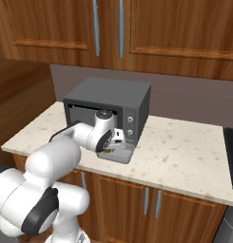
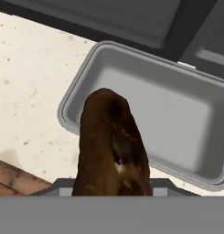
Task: Take the sweet potato and cucumber out of the freezer and place them in the tupperware container on the counter. Then put the tupperware containing the vegetables back in the freezer.
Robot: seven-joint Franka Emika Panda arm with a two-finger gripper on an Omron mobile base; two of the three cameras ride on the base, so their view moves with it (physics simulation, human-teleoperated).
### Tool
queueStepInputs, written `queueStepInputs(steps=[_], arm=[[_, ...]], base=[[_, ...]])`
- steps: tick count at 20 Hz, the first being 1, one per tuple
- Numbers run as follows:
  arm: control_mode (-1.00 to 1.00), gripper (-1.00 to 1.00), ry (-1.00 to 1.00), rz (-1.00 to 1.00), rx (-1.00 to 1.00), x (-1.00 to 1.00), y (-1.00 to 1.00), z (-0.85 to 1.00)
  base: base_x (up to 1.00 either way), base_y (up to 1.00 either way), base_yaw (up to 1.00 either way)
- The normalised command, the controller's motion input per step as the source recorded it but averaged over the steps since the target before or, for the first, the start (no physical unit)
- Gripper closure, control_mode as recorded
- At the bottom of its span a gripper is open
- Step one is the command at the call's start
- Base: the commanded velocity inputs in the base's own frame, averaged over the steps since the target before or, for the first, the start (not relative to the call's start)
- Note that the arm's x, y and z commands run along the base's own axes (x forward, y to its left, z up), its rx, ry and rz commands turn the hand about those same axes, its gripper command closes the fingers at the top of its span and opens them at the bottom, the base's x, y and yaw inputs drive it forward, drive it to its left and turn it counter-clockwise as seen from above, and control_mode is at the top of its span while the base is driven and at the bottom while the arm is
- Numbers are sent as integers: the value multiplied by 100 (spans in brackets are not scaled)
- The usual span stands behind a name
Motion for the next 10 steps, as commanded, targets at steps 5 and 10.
queueStepInputs(steps=[5,10], arm=[[-100,100,0,0,0,29,-1,-14],[-100,100,0,0,0,22,-4,-21]], base=[[0,0,0],[0,0,0]])
